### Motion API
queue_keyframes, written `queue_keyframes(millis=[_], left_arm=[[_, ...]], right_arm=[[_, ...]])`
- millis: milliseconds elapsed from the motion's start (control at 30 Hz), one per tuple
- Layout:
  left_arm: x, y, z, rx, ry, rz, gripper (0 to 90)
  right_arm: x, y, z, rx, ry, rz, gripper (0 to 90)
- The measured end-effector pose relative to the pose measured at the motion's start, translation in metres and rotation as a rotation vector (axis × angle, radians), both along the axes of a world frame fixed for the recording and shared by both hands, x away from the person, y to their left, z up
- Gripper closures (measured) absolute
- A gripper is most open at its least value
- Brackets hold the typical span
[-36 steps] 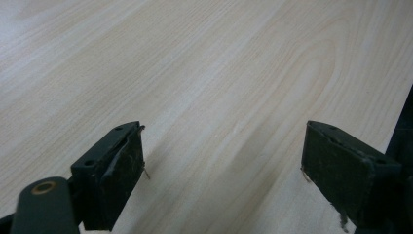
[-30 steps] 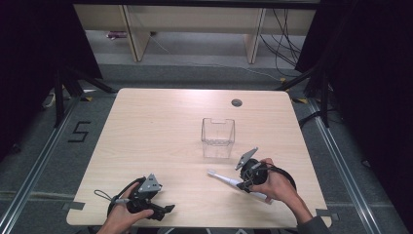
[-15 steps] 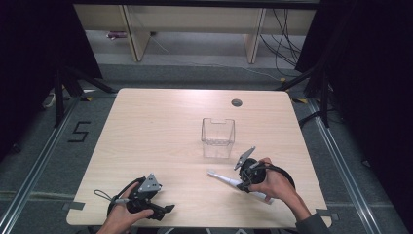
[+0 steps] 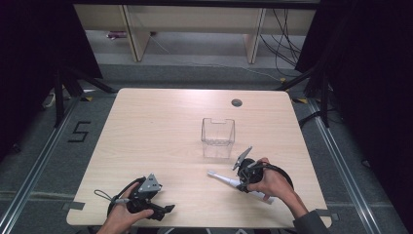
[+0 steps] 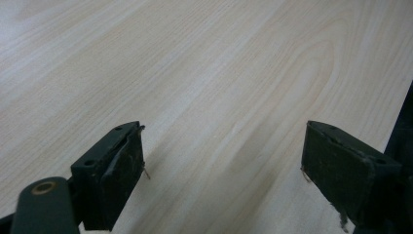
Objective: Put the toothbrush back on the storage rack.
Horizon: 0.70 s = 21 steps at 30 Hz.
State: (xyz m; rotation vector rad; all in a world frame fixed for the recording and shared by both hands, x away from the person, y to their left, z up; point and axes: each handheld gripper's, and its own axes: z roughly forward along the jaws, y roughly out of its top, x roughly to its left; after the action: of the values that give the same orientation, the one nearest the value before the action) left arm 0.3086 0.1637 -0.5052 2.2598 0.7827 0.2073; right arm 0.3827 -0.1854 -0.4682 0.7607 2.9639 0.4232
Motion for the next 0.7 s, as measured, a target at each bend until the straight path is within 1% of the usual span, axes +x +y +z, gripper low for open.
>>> queue_keyframes(millis=[33,67,133,167,200,233,267,300,333,367,400,433,467,500,700], left_arm=[[-0.0004,-0.0002,0.0001,-0.006,0.003,-0.001,14.9],[-0.0002,0.0002,0.0004,-0.001,0.002,-0.006,14.9],[-0.0004,-0.0003,0.0001,-0.006,0.002,0.000,14.9],[-0.0002,0.0000,0.0002,0.002,-0.003,0.003,14.9],[-0.0002,0.0000,0.0002,0.003,-0.003,0.002,14.9],[-0.0001,0.0003,0.0004,0.005,-0.003,0.000,14.9],[-0.0002,0.0001,0.0002,-0.002,-0.001,0.001,14.9],[-0.0001,0.0003,0.0004,-0.001,0.002,-0.005,14.9],[-0.0003,0.0000,0.0002,-0.003,0.002,-0.002,14.9],[-0.0001,0.0001,0.0000,0.003,-0.002,0.002,14.9],[-0.0002,-0.0001,-0.0001,0.001,0.000,0.000,14.9],[-0.0002,-0.0002,-0.0002,0.002,0.000,0.000,14.9],[-0.0002,-0.0003,-0.0001,0.002,0.000,0.000,14.9],[-0.0004,-0.0004,0.0000,0.001,0.000,0.001,14.9],[-0.0004,-0.0004,0.0000,0.001,-0.002,0.003,14.9]], right_arm=[[0.0000,0.0002,-0.0005,-0.006,0.004,-0.005,62.9],[0.0005,0.0006,-0.0012,-0.011,0.006,0.002,62.7],[0.0002,0.0013,-0.0017,-0.017,0.008,-0.001,62.7],[0.0000,0.0018,-0.0022,-0.020,0.011,-0.003,62.7],[0.0007,0.0022,-0.0031,-0.024,0.008,0.006,62.6],[0.0003,0.0029,-0.0035,-0.031,0.012,-0.001,62.7],[0.0011,0.0032,-0.0044,-0.035,0.019,0.005,62.7],[0.0011,0.0032,-0.0044,-0.035,0.019,0.005,62.7],[0.0012,0.0034,-0.0046,-0.037,0.021,0.003,62.7],[0.0013,0.0036,-0.0047,-0.035,0.022,0.006,62.8],[0.0020,0.0040,-0.0042,-0.052,0.041,0.012,62.9],[0.0009,0.0044,-0.0049,-0.048,0.022,0.003,62.9],[0.0012,0.0045,-0.0052,-0.049,0.022,0.015,62.9],[0.0008,0.0052,-0.0050,-0.059,0.024,0.006,62.9],[0.0025,0.0082,-0.0052,-0.084,0.037,0.019,63.0]])
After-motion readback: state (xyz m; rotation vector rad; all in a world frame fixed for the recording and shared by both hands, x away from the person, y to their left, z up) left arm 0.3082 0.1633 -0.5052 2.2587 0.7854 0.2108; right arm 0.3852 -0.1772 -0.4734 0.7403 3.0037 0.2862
